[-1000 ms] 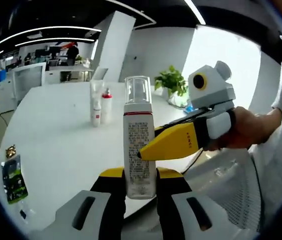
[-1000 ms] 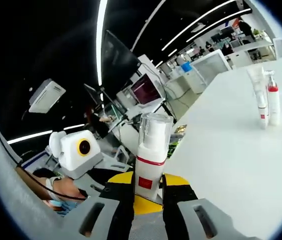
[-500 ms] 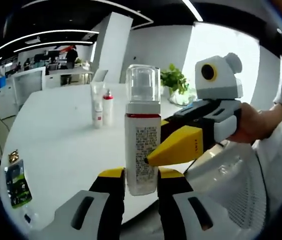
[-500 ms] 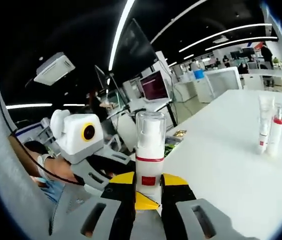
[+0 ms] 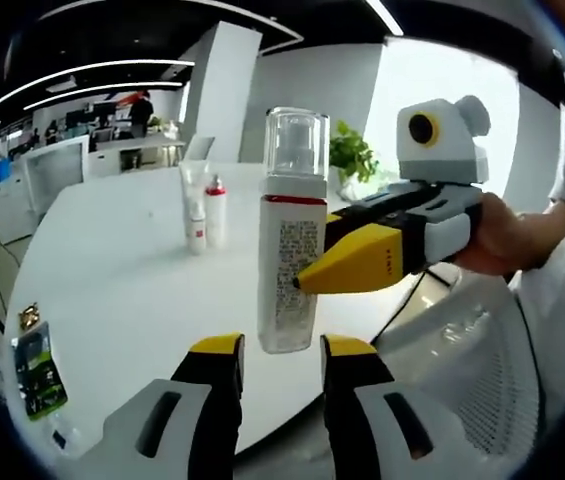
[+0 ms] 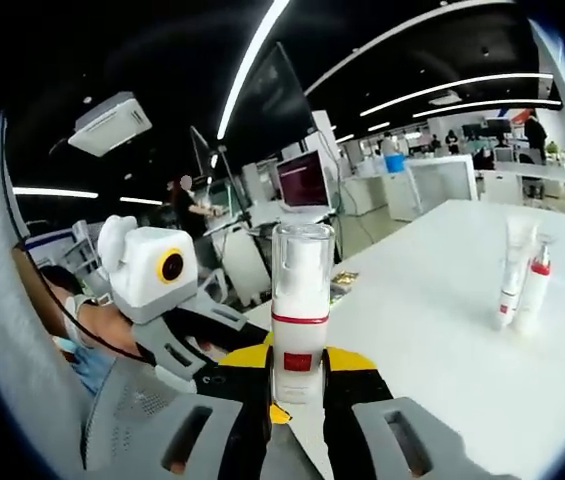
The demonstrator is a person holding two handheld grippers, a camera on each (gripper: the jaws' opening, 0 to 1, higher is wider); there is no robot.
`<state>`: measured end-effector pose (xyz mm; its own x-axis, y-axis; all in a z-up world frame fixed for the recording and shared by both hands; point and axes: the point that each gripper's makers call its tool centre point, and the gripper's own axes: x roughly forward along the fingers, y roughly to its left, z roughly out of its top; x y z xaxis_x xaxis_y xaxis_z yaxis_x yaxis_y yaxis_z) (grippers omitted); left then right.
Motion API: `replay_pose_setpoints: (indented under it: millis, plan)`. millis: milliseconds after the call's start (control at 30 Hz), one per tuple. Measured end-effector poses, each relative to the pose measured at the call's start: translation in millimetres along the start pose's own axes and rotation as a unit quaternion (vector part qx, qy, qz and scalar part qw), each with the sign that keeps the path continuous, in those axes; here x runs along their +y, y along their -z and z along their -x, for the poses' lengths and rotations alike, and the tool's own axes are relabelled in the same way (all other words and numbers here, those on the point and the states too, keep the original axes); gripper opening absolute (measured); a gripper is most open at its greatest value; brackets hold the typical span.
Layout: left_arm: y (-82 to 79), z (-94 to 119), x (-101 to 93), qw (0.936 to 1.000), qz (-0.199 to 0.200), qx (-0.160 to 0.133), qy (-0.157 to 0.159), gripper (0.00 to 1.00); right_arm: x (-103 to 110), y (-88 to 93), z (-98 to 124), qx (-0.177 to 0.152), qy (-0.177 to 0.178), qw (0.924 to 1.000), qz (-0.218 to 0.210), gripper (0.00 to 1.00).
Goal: Arrange the skincare products in the storage area until every visible bottle or jar stands upright without overlapping.
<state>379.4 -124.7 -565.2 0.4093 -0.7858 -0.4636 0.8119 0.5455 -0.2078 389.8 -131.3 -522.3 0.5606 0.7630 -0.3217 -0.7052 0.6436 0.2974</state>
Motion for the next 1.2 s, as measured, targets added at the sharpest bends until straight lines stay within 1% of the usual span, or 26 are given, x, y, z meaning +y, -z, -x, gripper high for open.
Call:
replay_pose_setpoints:
  millis: [100, 133, 200, 233, 300, 400, 433, 533, 567, 600, 633, 700, 733, 833, 933, 967, 1033, 1067, 1100, 1167, 1200]
  plan:
    - [-5.4, 4.0, 3.8, 0.9999, 0.010, -0.006, -0.004, 0.28, -3.4, -1.8, 3.6, -0.005, 0.006, 1.0000, 0.004, 0.12]
    - [-11.1, 7.0, 7.7, 0.9998, 0.010, -0.014, -0.012, 0.28, -4.9, -1.6, 4.7, -0.007, 0.008, 0.9999, 0.003, 0.12]
    - [-16.5, 13.2, 13.4, 0.9997, -0.009, -0.010, -0.021, 0.29, -7.0, -1.7, 5.7, -0.009, 0.009, 0.9999, 0.001, 0.12]
    - [-19.3, 16.3, 17.5, 0.9993, -0.021, -0.012, -0.027, 0.28, -7.8, -1.2, 6.0, -0.009, 0.010, 0.9999, 0.000, 0.12]
    - [-17.2, 22.8, 25.5, 0.9990, -0.031, 0.000, -0.033, 0.26, -10.9, -1.0, 7.5, -0.011, 0.014, 0.9998, 0.000, 0.12]
    - [-2.1, 31.7, 42.9, 0.9962, -0.056, 0.033, -0.057, 0.29, -16.2, -4.0, 9.6, -0.016, 0.019, 0.9997, 0.000, 0.12]
    - [2.9, 33.0, 46.3, 0.9956, -0.057, 0.041, -0.061, 0.29, -18.1, -4.7, 9.9, -0.016, 0.020, 0.9997, 0.000, 0.12]
    - [14.9, 36.8, 55.4, 0.9948, -0.035, 0.051, -0.081, 0.35, -26.3, -8.3, 11.9, -0.019, 0.029, 0.9994, 0.001, 0.12]
    - [23.6, 39.5, 61.8, 0.9924, -0.030, 0.066, -0.100, 0.34, -29.6, -9.2, 12.1, -0.019, 0.031, 0.9993, -0.001, 0.12]
    - [30.5, 41.1, 64.6, 0.9900, -0.028, 0.085, -0.109, 0.33, -31.9, -9.7, 12.7, -0.019, 0.034, 0.9992, 0.000, 0.12]
    - [32.9, 39.6, 65.4, 0.9885, -0.044, 0.094, -0.110, 0.32, -35.2, -10.4, 13.1, -0.019, 0.038, 0.9991, 0.002, 0.12]
    - [32.0, 38.4, 68.5, 0.9841, -0.092, 0.100, -0.115, 0.29, -40.2, -11.7, 14.2, -0.019, 0.042, 0.9990, 0.002, 0.12]
    - [32.8, 38.8, 71.0, 0.9829, -0.097, 0.101, -0.119, 0.28, -42.2, -11.7, 14.7, -0.018, 0.043, 0.9989, 0.002, 0.12]
    - [38.5, 40.1, 79.8, 0.9827, -0.083, 0.106, -0.127, 0.29, -51.0, -12.3, 16.9, -0.016, 0.052, 0.9985, 0.005, 0.12]
    - [43.2, 43.7, 87.9, 0.9811, -0.088, 0.109, -0.134, 0.25, -62.5, -13.6, 19.3, -0.017, 0.063, 0.9979, 0.005, 0.12]
    - [46.1, 46.1, 93.6, 0.9803, -0.081, 0.109, -0.143, 0.22, -67.9, -14.1, 20.1, -0.016, 0.068, 0.9975, 0.006, 0.12]
    - [51.8, 47.6, 100.6, 0.9806, -0.052, 0.107, -0.156, 0.20, -76.0, -15.1, 21.5, -0.017, 0.075, 0.9970, 0.004, 0.12]
    - [56.5, 47.6, 105.5, 0.9788, -0.037, 0.112, -0.167, 0.19, -78.6, -15.4, 22.1, -0.017, 0.078, 0.9968, 0.004, 0.12]
    - [57.7, 45.2, 108.3, 0.9779, -0.039, 0.115, -0.170, 0.19, -82.8, -15.4, 22.7, -0.018, 0.083, 0.9964, 0.003, 0.12]
    - [61.2, 40.4, 104.5, 0.9767, -0.060, 0.131, -0.160, 0.19, -89.2, -13.5, 22.8, -0.015, 0.089, 0.9959, 0.003, 0.13]
    - [62.5, 39.8, 101.5, 0.9766, -0.068, 0.133, -0.155, 0.20, -94.1, -12.3, 22.9, -0.014, 0.094, 0.9955, 0.003, 0.13]
